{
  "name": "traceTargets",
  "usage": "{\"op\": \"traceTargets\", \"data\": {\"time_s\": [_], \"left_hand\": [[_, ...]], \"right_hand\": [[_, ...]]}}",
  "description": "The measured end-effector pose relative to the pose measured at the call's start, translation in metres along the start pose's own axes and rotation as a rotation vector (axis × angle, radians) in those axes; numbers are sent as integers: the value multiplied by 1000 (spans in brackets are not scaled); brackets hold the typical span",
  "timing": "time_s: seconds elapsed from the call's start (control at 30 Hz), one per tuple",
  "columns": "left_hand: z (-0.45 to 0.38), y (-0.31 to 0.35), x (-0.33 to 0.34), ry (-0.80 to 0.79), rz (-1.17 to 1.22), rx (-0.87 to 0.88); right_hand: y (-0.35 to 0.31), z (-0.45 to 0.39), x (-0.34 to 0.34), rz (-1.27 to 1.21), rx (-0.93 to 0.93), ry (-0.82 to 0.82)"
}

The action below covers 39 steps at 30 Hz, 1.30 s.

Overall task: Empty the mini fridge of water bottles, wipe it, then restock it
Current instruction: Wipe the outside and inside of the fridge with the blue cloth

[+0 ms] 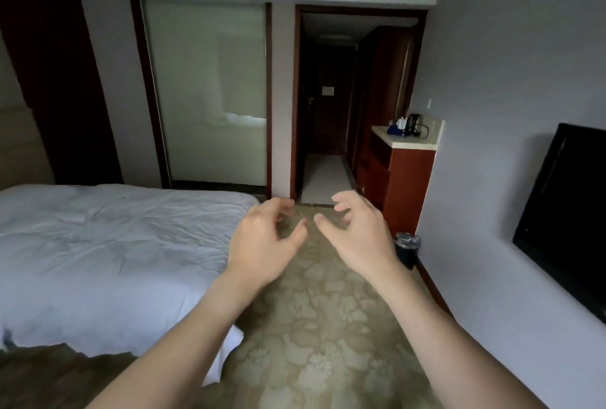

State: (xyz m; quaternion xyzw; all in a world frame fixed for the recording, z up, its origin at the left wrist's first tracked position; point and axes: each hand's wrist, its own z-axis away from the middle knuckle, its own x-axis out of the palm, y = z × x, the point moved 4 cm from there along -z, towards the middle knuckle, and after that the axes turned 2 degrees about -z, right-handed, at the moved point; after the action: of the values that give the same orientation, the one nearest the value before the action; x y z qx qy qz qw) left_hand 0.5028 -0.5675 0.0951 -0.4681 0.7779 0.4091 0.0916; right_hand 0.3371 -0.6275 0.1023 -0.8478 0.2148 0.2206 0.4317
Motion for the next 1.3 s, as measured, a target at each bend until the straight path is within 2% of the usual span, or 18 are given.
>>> {"op": "traceTargets", "data": {"time_s": [0.2,0.53,0.73,1.03,1.3], "left_hand": [[-133,-27,63,-49,-109,145],[-300,-113,235,-61,1,87],[-434,-161,341,-80,9,94],[-618,-237,455,-103,39,69],[-770,-346,584,-99,68,101]], "right_hand": [[33,-126,29,-13,-37,82],[182,-309,96,56,13,98],[284,-460,130,17,40,110],[366,-670,193,44,-5,50],[462,-844,292,45,22,46]]}}
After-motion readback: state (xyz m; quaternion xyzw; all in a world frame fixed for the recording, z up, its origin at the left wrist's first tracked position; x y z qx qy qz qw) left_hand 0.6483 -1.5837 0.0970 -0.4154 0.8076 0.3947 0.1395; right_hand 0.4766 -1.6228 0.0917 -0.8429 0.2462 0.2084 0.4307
